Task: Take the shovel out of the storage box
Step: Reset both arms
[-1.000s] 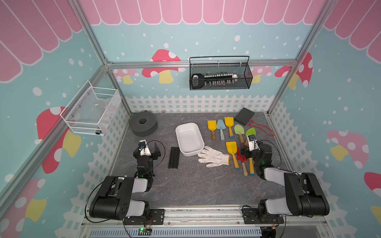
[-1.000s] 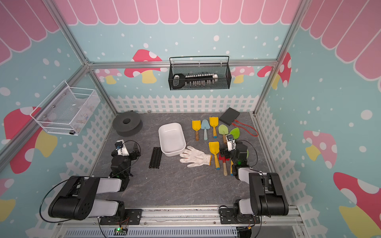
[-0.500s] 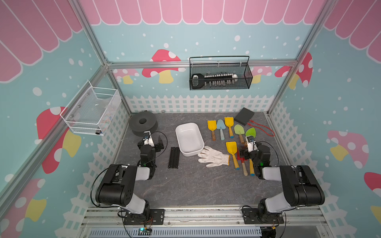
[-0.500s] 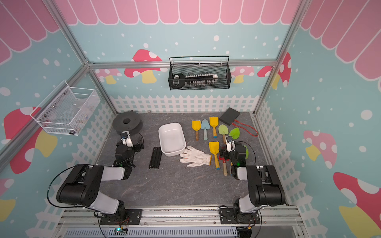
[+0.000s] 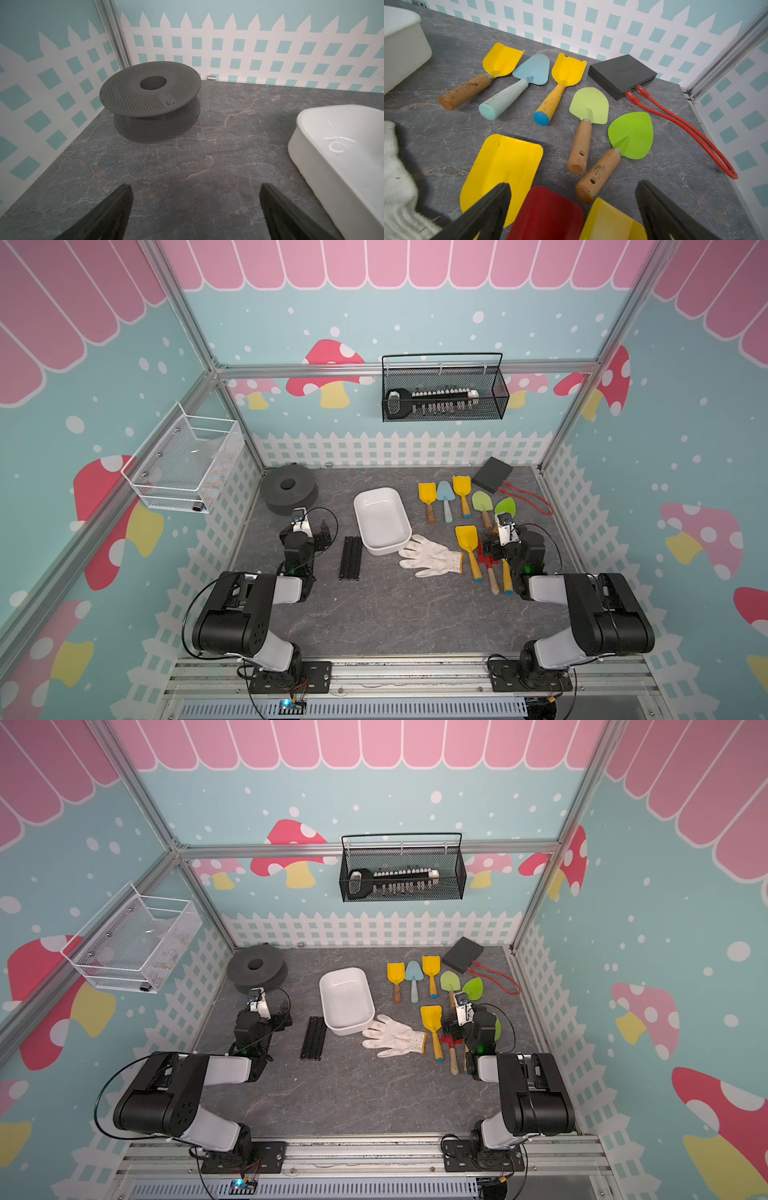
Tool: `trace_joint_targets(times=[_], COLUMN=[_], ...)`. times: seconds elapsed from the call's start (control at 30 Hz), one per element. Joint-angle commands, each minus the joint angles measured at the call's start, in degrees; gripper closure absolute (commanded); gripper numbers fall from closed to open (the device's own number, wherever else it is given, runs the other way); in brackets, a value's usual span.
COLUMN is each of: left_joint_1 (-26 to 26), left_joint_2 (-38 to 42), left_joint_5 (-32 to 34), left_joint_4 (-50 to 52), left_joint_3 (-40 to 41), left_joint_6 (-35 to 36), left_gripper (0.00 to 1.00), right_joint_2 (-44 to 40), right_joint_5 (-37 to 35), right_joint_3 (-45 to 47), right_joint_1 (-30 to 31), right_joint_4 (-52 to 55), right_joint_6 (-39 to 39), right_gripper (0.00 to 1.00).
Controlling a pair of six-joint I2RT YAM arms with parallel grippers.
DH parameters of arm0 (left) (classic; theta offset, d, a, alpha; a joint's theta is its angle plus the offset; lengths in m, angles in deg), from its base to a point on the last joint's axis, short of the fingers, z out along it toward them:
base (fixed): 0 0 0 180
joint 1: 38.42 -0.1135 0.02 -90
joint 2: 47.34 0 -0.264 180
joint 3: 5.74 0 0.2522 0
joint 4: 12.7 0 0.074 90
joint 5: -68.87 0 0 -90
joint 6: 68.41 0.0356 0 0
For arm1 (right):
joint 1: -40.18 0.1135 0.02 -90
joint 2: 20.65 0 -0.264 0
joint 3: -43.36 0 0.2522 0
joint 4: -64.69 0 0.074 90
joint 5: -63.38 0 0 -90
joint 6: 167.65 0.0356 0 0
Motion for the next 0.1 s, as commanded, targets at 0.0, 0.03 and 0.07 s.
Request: trace_joint_targets(times=[0.0, 0.03, 0.07], left_joint_1=[-0.4, -0.4, -0.4], left_joint_2=[0.2, 0.2, 0.4], left_joint_5=[-1.0, -1.0, -0.9], left_joint_4=[1.0, 0.9, 0.8], left_joint_3=[-0.6, -0.6, -0.5], left_joint_6=[0.8, 0.8, 0.9], left_gripper=[0.01, 0.01, 0.01], right_joint_2=[0.5, 0.4, 0.4], right_joint_5=[0.3, 0.3, 0.3], right_joint_3=[-1.0, -0.9, -0.9], right_joint_1=[0.3, 0.3, 0.3], right_joint_4=[0.1, 0.2, 0.2], right_joint_6=[-0.3, -0.2, -0.3], right_gripper=[0.01, 0.0, 0.0])
